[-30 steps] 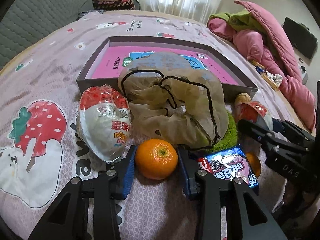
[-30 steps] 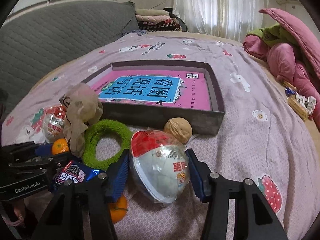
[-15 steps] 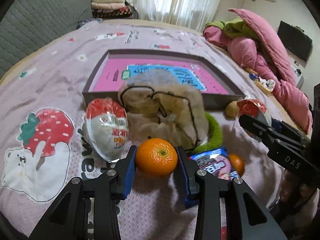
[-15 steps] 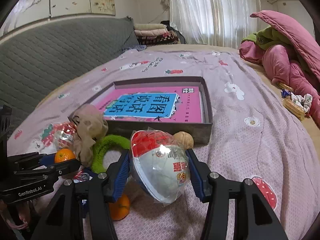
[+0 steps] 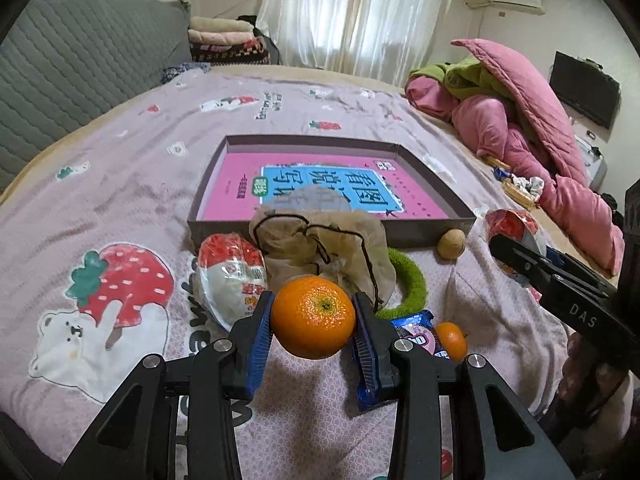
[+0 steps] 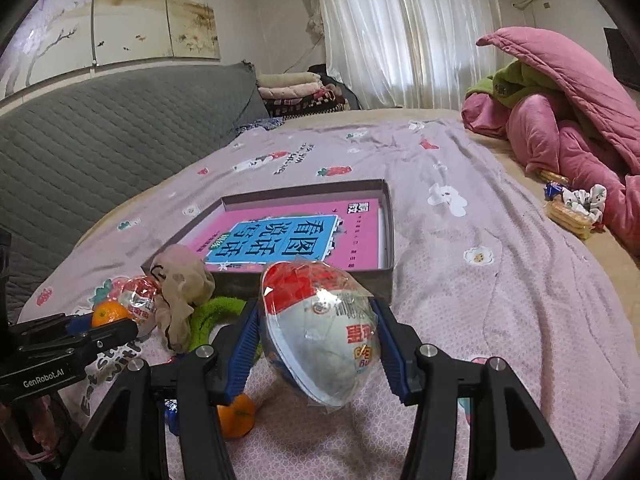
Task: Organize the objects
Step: 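Carry the orange and egg toy over the grey tray with both tools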
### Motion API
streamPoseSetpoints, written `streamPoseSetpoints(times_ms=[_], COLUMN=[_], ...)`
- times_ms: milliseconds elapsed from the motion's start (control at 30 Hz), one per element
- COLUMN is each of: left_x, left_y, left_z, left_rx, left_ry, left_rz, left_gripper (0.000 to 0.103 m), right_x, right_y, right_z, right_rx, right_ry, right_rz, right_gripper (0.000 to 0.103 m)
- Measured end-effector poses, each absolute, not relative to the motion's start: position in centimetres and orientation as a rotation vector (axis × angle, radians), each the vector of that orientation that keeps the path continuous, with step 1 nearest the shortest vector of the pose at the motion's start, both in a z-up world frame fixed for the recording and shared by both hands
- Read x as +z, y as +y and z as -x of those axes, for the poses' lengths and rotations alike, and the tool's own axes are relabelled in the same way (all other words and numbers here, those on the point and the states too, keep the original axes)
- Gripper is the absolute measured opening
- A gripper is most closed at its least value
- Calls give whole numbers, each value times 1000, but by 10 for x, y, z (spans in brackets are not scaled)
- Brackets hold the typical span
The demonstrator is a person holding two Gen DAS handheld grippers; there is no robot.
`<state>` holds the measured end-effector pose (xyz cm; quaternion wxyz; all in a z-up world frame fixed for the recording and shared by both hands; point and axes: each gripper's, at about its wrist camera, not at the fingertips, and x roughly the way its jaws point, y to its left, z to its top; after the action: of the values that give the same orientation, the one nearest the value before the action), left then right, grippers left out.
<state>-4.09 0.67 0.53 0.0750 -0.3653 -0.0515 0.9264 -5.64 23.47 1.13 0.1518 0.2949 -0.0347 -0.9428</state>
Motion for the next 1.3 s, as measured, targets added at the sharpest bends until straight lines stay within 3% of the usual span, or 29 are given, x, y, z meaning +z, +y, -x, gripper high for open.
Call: streamPoseSetpoints(times_ms=[700,1300], left_x=[35,47], left_y=[0,-12], left_z=[53,90], left_rx=[2827,2837], left_ry=[-172,-184], left_rz=[1017,963], left_gripper=[39,39], right_x=[52,48], right_y=[224,200], right_z=[58,81], right_rx=[-2734,-2737], right_ry=[-64,6], right_rz=[-675,-685], right_gripper=[55,55])
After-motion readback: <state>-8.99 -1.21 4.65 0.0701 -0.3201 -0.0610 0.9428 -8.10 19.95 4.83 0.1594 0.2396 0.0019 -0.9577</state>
